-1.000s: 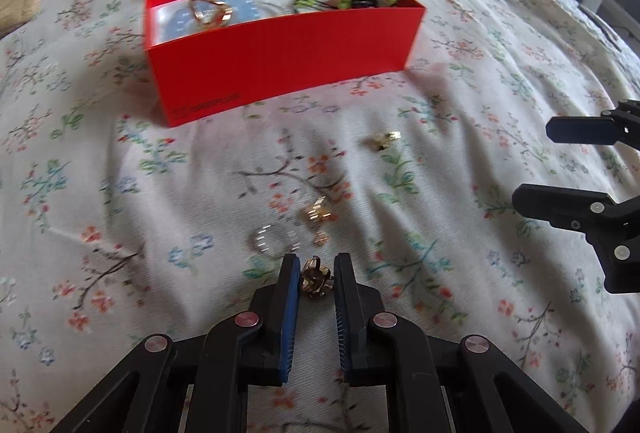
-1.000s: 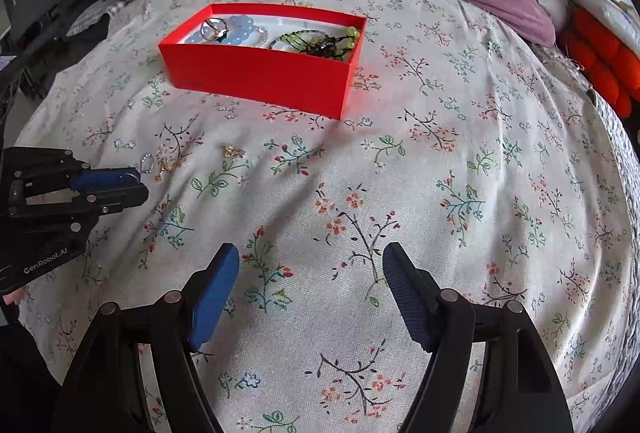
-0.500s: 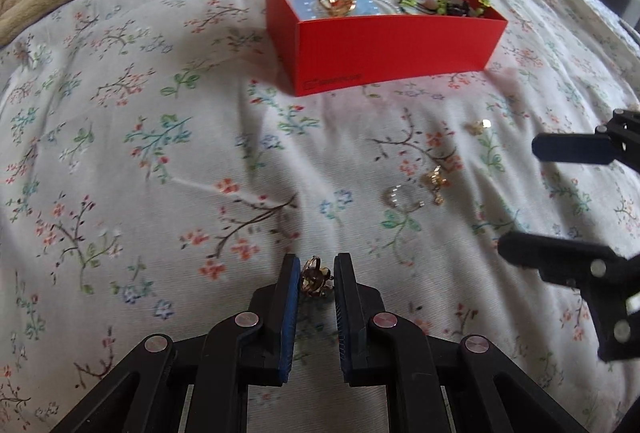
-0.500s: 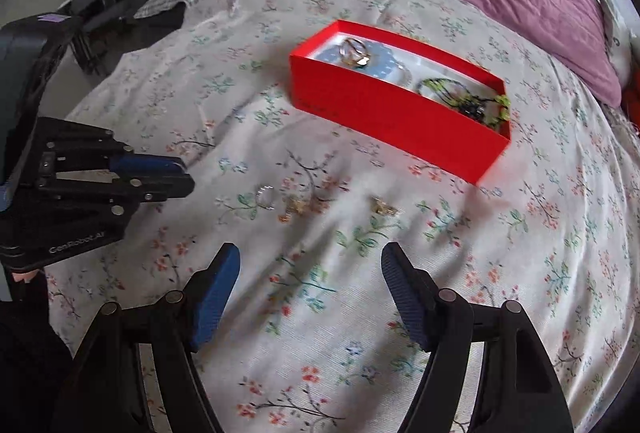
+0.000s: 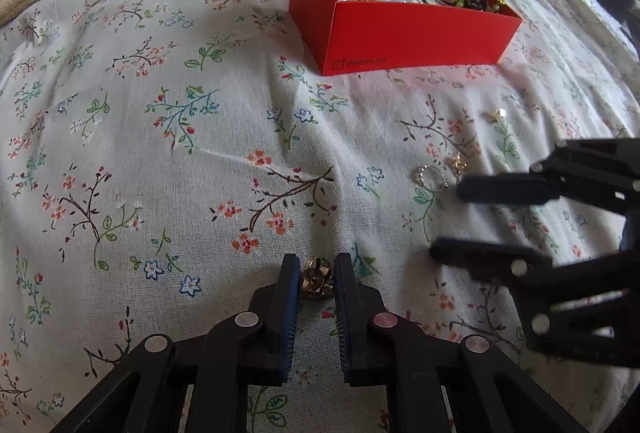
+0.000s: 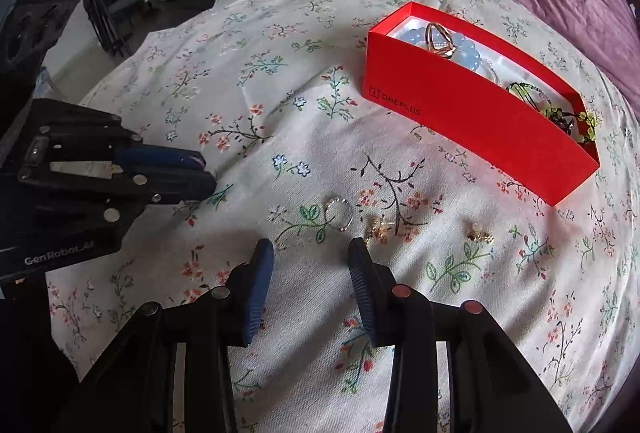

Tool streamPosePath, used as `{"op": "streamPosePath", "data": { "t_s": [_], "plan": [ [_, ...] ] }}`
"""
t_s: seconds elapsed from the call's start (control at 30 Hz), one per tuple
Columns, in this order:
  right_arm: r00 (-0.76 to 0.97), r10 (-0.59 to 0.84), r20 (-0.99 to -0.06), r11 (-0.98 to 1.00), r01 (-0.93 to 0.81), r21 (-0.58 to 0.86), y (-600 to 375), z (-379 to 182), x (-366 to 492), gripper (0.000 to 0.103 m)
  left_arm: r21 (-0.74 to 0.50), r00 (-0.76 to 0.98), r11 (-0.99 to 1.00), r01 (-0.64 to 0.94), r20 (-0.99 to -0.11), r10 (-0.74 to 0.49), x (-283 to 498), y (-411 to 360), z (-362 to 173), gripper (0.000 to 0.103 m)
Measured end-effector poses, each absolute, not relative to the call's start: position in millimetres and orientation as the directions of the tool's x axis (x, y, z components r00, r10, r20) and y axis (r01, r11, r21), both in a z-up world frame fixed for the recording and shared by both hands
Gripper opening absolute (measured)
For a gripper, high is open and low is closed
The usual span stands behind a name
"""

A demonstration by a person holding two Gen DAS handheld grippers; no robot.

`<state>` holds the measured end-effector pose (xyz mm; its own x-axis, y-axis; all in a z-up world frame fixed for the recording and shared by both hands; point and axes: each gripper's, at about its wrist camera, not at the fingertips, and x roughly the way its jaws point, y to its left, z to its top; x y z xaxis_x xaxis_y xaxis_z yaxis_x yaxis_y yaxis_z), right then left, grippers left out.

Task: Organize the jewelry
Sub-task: 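Close the right tool on the silver ring while the left tool holds the gold charm, then carry the gold charm and silver ring over the red box with both tools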

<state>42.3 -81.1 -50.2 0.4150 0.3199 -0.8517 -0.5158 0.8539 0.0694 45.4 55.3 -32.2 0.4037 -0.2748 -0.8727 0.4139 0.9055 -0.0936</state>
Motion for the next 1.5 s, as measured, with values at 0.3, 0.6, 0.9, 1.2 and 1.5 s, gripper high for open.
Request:
{"op": "streamPosePath", "data": {
  "t_s": [0.3,0.6,0.9,1.2,1.5],
  "plan": [
    [0.465,0.300,-0.833,0.851,-0.525,0.014,-76.3,-54.1,54.5,0.034,-0.106,0.396,0.902,0.419,-0.872,-0.287,45.3,59.6,-33.7,0.012],
    [0.480,0.293,-0.827,0.852,-0.524,-0.003,-76.7,-52.9,52.2,0.016,-0.103,0.397,0.900,0.423,-0.872,-0.286,44.2,59.7,-34.2,0.012],
    [0.491,0.277,-0.826,0.848,-0.530,-0.030,-72.8,-49.3,47.0,0.015,-0.100,0.400,0.900,0.423,-0.871,-0.285,44.3,59.8,-33.2,0.012],
    [0.493,0.287,-0.821,0.844,-0.536,-0.027,-72.1,-39.3,39.8,0.015,-0.095,0.412,0.905,0.414,-0.867,-0.279,45.4,58.8,-28.0,0.012],
    [0.513,0.284,-0.810,0.858,-0.514,-0.025,-80.1,-25.9,35.3,0.015,-0.080,0.441,0.911,0.405,-0.856,-0.271,47.7,56.7,-19.6,0.012]
  ]
}}
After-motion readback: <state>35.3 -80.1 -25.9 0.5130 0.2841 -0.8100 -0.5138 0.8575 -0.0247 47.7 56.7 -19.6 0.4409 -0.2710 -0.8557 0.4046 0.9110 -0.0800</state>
